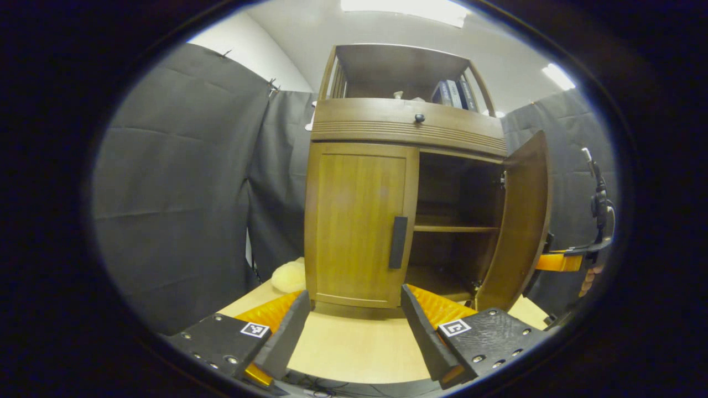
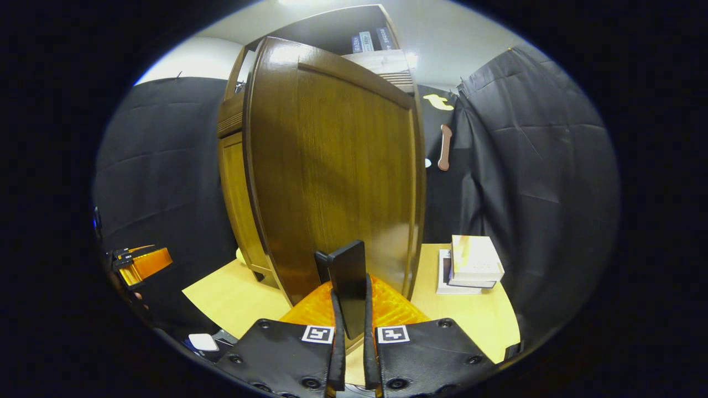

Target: Open the right door of the double-door shoe cabinet with the right hand, and open the left door with the left hand.

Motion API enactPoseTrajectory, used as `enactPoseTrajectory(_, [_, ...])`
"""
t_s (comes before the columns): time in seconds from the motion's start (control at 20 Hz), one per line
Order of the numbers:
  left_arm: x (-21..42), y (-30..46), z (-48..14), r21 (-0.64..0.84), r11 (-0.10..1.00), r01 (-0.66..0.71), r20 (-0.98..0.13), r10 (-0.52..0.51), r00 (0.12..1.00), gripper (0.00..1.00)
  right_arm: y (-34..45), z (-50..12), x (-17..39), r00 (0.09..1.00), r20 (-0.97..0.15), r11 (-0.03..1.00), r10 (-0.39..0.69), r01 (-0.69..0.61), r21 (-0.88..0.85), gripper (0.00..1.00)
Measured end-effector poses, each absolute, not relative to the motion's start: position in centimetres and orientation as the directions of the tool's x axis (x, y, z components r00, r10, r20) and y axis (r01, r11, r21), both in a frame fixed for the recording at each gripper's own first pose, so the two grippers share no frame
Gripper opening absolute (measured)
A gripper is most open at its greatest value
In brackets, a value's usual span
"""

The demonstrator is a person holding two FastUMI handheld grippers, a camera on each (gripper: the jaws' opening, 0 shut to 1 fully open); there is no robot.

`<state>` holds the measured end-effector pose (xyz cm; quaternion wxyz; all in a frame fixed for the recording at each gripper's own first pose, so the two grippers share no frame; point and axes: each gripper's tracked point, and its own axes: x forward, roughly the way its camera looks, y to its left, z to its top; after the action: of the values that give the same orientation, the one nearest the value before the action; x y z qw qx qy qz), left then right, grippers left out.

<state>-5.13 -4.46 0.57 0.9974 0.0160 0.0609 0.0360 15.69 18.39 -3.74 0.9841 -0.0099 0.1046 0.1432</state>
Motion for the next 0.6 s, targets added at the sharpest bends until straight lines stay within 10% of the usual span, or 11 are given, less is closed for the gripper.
enactPoseTrajectory(0.6, [-2.6, -12.0, -0.2, 0.034, 0.998, 0.06, -0.12, -0.055, 0.991, 0.95, 14.6, -3.1, 16.4, 0.975, -0.146, 0.985, 0.167, -0.158, 0.071, 0.05])
